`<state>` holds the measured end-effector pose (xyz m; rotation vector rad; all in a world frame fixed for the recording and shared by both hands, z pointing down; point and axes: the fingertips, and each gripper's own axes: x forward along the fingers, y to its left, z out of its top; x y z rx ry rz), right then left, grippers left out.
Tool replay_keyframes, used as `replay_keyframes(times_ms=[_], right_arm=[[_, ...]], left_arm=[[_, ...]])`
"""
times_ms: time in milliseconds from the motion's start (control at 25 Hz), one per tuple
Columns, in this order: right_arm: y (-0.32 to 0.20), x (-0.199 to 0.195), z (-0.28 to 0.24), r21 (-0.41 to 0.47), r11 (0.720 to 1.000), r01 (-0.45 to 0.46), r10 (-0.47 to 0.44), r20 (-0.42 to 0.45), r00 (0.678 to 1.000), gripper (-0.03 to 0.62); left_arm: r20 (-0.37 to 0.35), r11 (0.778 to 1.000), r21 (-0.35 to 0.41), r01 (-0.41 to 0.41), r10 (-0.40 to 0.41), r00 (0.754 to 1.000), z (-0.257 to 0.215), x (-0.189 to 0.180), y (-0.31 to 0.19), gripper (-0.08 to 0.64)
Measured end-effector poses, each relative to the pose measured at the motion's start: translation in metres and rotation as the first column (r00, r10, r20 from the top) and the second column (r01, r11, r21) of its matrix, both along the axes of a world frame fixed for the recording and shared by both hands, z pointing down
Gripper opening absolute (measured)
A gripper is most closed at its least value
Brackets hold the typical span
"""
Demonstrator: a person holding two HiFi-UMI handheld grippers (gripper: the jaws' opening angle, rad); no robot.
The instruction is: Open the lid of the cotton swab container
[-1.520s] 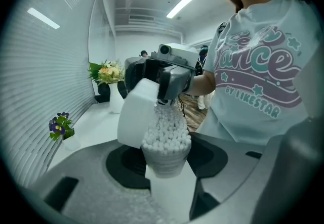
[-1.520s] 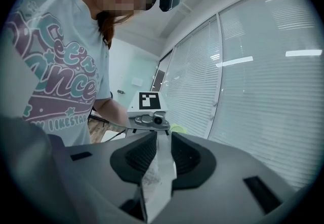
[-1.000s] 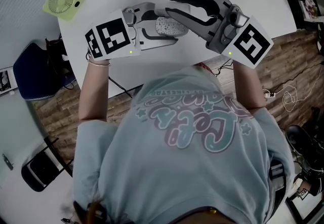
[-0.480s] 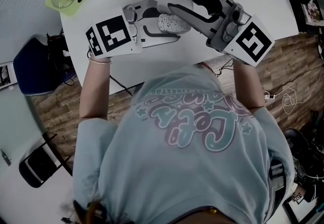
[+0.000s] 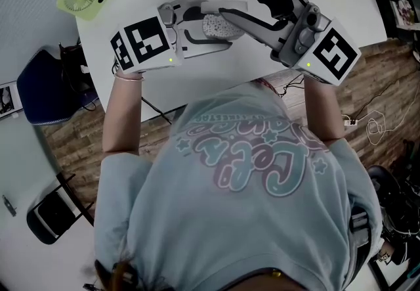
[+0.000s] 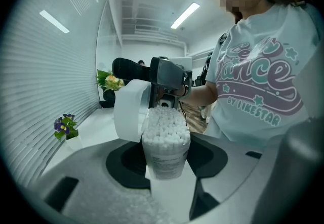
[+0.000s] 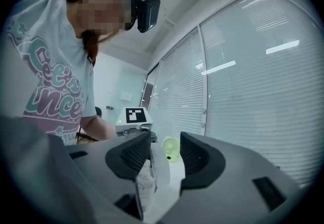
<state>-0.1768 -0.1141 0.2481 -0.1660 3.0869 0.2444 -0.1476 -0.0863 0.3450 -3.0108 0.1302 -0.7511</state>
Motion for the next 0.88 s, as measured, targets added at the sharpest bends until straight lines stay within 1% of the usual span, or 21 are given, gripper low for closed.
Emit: replay_keyframes(times_ms=[80,320,560,680,760,880], right_arm=[[0.001,0.005,-0.001,-0.007,1.0,0.008,-0.008,0.012,1.0,0.182],[0.003,0.017,0.013,-0.018,1.0,0.017,-0.018,-0.037,0.999,0.224],[-0.001,0.038,0.026,-0.045,0.999,0.016,-0.019,-0.069,0.997,0.241],[-0.002,0.048,0.036,-0.073,0.997,0.039,-0.045,-0.083,0.995,0.261],[-0.001,0.052,0.04,-0.092,0.994,0.064,-0.071,-0.083,0.994,0.261],[-0.001,0.057,0.048,-0.094,0.992,0.086,-0.096,-0.108,0.99,0.261]], left_arm=[[0.003,1.0,-0.002,0.003,-0.003,1.0,0.0,0.0,-0.001,0.195],[0.001,1.0,0.004,0.007,-0.007,1.0,-0.003,-0.006,-0.007,0.196],[0.011,1.0,0.014,-0.003,0.003,1.0,-0.006,0.002,-0.015,0.196],[0.015,1.0,0.015,-0.008,0.008,1.0,-0.007,0.006,-0.018,0.196],[0.018,1.0,0.018,-0.015,0.014,1.0,-0.008,0.01,-0.02,0.195],[0.02,1.0,0.021,-0.022,0.021,1.0,-0.01,0.018,-0.024,0.196]])
